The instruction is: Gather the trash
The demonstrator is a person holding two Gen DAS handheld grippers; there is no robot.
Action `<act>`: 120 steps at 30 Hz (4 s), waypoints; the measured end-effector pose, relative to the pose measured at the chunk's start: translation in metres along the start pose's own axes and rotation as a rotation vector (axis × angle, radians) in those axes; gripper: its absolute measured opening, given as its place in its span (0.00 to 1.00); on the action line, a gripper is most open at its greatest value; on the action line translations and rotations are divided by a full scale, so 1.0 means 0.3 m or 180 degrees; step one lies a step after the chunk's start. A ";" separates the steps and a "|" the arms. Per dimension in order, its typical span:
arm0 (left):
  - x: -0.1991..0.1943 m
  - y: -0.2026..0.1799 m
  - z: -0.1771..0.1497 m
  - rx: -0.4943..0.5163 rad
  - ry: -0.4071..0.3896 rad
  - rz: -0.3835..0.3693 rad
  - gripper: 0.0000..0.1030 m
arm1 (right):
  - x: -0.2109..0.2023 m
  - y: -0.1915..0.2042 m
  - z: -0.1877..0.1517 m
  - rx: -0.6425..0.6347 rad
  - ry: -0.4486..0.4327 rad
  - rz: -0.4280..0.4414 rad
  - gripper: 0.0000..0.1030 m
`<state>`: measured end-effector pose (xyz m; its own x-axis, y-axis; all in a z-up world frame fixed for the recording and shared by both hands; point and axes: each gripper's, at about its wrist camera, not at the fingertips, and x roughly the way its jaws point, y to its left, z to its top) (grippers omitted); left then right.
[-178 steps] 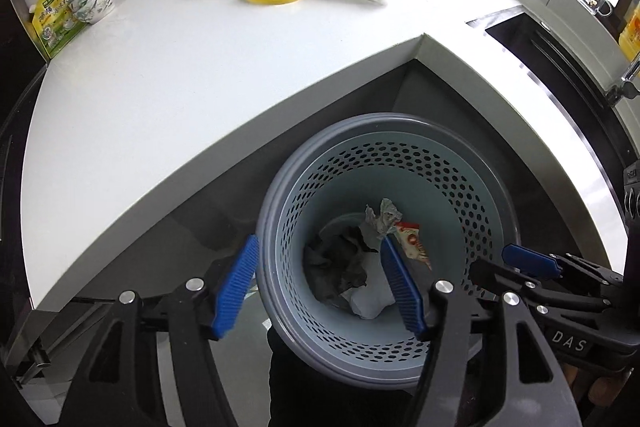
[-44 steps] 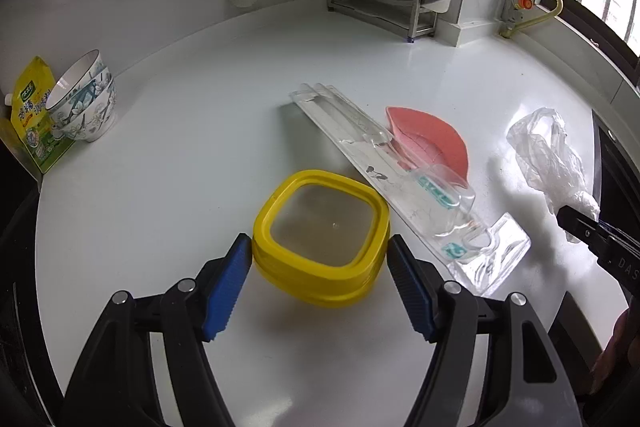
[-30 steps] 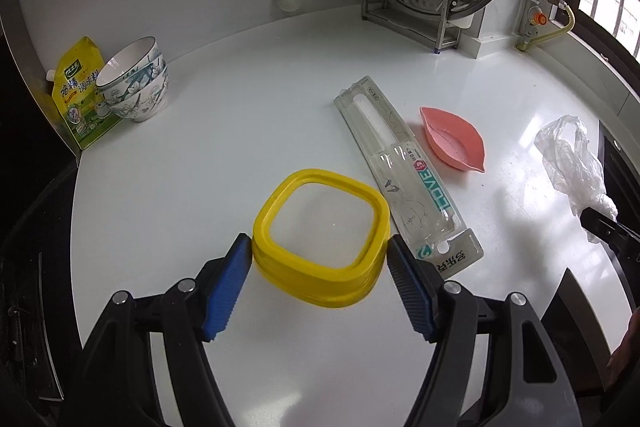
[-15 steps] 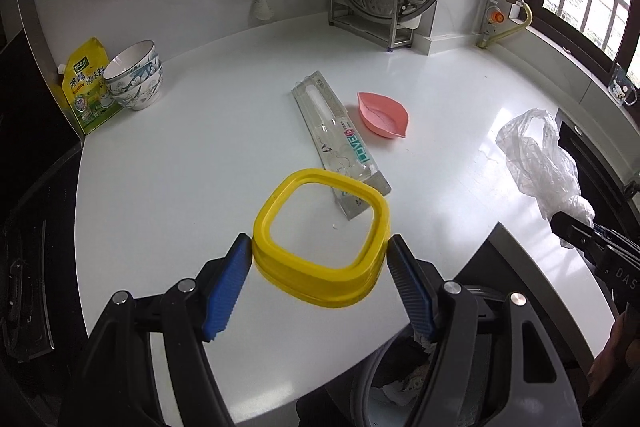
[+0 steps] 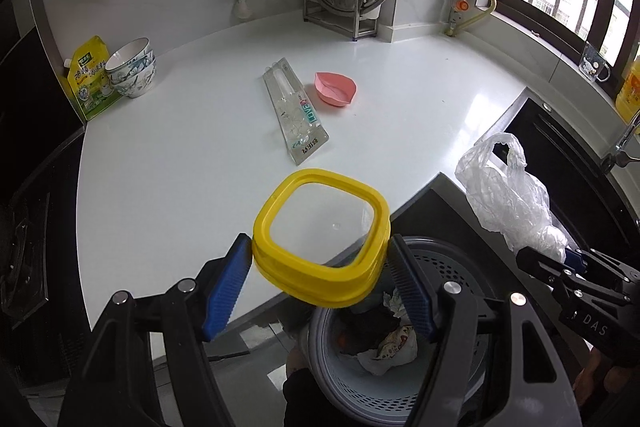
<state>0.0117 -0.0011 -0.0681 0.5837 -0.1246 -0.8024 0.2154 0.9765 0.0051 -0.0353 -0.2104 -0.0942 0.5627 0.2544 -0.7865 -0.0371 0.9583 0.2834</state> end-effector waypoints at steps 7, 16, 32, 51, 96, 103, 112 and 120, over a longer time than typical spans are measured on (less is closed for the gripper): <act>-0.003 -0.060 -0.071 0.0037 0.0136 -0.0043 0.66 | -0.022 -0.003 -0.093 -0.0008 0.0141 0.0050 0.34; 0.044 -0.137 -0.149 0.0150 0.0305 -0.0121 0.66 | -0.012 -0.035 -0.174 0.0058 0.0329 0.0062 0.34; 0.271 -0.177 -0.288 0.0176 0.0792 -0.0202 0.67 | 0.191 -0.104 -0.283 0.0346 0.0868 0.0096 0.35; 0.298 -0.142 -0.280 0.0038 0.0890 -0.0072 0.79 | 0.238 -0.144 -0.285 0.0503 0.0991 0.0014 0.60; 0.006 -0.005 0.011 -0.0155 0.0022 0.0106 0.93 | 0.047 0.005 -0.005 0.0049 0.0323 0.0000 0.64; 0.032 0.063 0.061 -0.0217 -0.0007 0.0108 0.93 | 0.064 0.038 0.076 0.0004 0.0144 -0.0027 0.66; 0.107 0.163 0.160 -0.0326 -0.0056 0.0072 0.93 | 0.166 0.070 0.220 -0.0040 0.0082 -0.0133 0.66; 0.193 0.267 0.263 -0.0370 -0.0164 0.0120 0.93 | 0.322 0.116 0.392 -0.0096 0.0039 -0.0186 0.66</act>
<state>0.1244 0.0562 -0.0670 0.6298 -0.0935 -0.7711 0.1022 0.9941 -0.0370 0.1148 -0.1678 -0.0957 0.5545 0.1991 -0.8080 -0.0295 0.9750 0.2201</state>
